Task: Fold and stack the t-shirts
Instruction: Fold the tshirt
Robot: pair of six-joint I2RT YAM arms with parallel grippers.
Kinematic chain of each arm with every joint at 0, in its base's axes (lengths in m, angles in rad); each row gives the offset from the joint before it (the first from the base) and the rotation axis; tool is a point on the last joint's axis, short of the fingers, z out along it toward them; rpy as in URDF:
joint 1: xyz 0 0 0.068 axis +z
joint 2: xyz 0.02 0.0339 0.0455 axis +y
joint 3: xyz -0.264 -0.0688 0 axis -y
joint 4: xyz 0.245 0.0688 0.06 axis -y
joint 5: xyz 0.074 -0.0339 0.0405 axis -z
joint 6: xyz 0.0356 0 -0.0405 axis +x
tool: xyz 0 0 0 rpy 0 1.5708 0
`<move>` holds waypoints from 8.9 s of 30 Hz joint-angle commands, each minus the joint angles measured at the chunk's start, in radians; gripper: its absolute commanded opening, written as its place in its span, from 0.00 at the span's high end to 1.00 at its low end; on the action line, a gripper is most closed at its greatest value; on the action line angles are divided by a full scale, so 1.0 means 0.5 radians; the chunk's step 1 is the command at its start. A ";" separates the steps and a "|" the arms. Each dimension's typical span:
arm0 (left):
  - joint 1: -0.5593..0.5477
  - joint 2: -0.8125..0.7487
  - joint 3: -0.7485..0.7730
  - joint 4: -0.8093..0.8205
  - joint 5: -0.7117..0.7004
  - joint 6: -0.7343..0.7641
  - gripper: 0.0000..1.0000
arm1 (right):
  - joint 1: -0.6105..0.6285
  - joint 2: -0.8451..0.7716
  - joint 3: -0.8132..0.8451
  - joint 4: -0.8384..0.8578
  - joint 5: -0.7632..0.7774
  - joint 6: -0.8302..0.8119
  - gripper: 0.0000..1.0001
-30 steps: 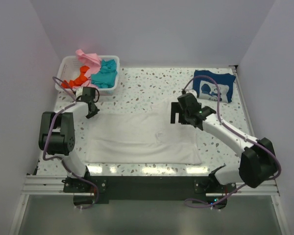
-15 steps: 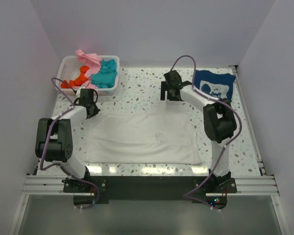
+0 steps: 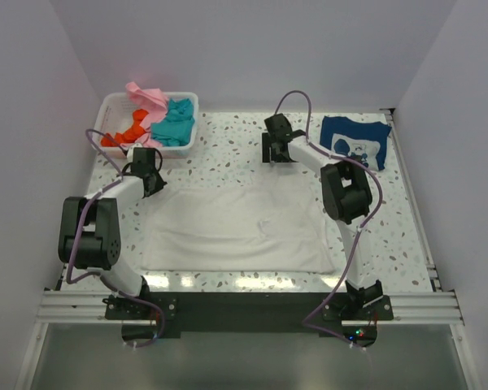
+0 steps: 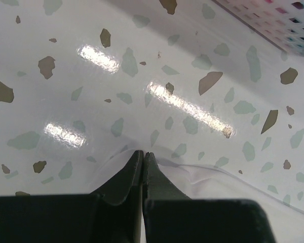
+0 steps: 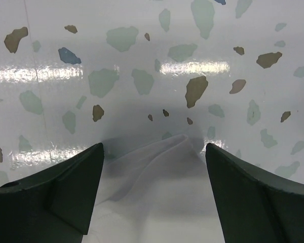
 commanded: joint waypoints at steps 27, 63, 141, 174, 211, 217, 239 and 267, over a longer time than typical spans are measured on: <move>0.014 -0.116 -0.011 0.063 -0.024 0.033 1.00 | -0.040 -0.154 -0.302 0.044 0.197 0.114 1.00; 0.014 -0.715 -0.376 0.017 -0.046 -0.053 1.00 | -0.037 -1.758 -1.535 0.341 -0.187 -0.005 1.00; 0.011 -0.911 -0.486 -0.134 0.251 -0.388 0.00 | 0.454 -2.501 -2.167 -0.276 -1.027 0.234 0.01; -0.253 -1.055 -1.029 -0.198 0.362 -0.578 0.00 | -0.270 -0.634 -1.201 0.173 -0.917 0.204 0.01; -1.541 -1.405 -1.281 -0.606 0.482 -1.725 0.00 | -0.277 0.690 0.843 -0.132 -1.411 0.007 0.01; -1.931 -1.170 -1.115 -0.523 0.390 -1.900 0.00 | -0.277 0.794 0.987 -0.122 -1.445 0.022 0.01; -2.177 -1.166 -0.232 -1.323 -0.543 -1.658 0.00 | -0.240 0.258 1.205 -0.269 -1.405 -0.250 0.01; -1.321 -1.377 -0.560 -0.946 -0.209 -0.863 0.00 | 0.870 -2.148 -2.194 0.497 -1.325 0.485 0.01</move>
